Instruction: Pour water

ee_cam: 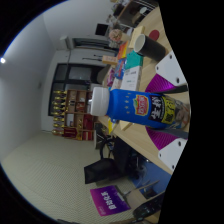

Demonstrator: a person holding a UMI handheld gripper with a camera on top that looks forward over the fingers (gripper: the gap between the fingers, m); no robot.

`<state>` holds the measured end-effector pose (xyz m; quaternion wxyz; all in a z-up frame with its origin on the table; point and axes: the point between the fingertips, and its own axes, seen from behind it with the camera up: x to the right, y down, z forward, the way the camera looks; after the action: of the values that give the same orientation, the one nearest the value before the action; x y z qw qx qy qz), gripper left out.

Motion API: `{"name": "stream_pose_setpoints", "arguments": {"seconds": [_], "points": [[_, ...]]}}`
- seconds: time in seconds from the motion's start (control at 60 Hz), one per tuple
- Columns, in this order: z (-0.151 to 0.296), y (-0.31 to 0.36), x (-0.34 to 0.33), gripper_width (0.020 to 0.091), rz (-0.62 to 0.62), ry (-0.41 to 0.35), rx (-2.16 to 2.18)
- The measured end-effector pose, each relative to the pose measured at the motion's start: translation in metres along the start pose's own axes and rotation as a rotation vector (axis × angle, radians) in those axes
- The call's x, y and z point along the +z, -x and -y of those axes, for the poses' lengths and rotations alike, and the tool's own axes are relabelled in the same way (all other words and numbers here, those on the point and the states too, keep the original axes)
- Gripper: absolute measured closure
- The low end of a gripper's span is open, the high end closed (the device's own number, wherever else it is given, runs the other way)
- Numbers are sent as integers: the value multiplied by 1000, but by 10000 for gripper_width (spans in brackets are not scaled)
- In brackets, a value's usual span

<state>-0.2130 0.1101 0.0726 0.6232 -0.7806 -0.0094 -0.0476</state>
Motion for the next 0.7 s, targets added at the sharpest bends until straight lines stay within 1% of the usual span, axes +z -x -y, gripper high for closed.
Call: {"name": "stream_pose_setpoints", "arguments": {"seconds": [0.017, 0.033, 0.067, 0.083, 0.117, 0.183, 0.217, 0.25, 0.283, 0.3, 0.367, 0.383, 0.4, 0.433, 0.483, 0.5, 0.55, 0.567, 0.6, 0.683, 0.7], "points": [[0, 0, 0, 559, 9, 5, 9], [1, 1, 1, 602, 21, 13, 20], [0, 12, 4, 608, 47, 36, 60], [0, 4, 8, 625, 78, 49, 86], [8, 4, 7, 628, 121, 66, 152], [46, 2, 1, 627, 151, 39, 336], [58, -13, 10, 628, 191, 27, 461], [84, -15, -3, 626, 223, 33, 614], [93, -32, 6, 628, 274, 30, 781], [108, -32, -4, 628, 276, 36, 872], [127, -61, -3, 629, 337, 55, 1236], [132, -57, 3, 629, 328, 57, 1328], [135, -63, 0, 629, 350, 63, 1411], [138, -75, 0, 628, 387, 76, 1569], [136, -94, 0, 629, 406, 85, 1764], [126, -106, 4, 628, 438, 98, 1804], [121, -110, 6, 626, 458, 121, 1914], [127, -98, -4, 630, 446, 130, 1955], [121, -103, 8, 629, 468, 143, 2028], [116, -115, 12, 627, 509, 130, 2198], [120, -119, -6, 630, 512, 137, 2227]]}}
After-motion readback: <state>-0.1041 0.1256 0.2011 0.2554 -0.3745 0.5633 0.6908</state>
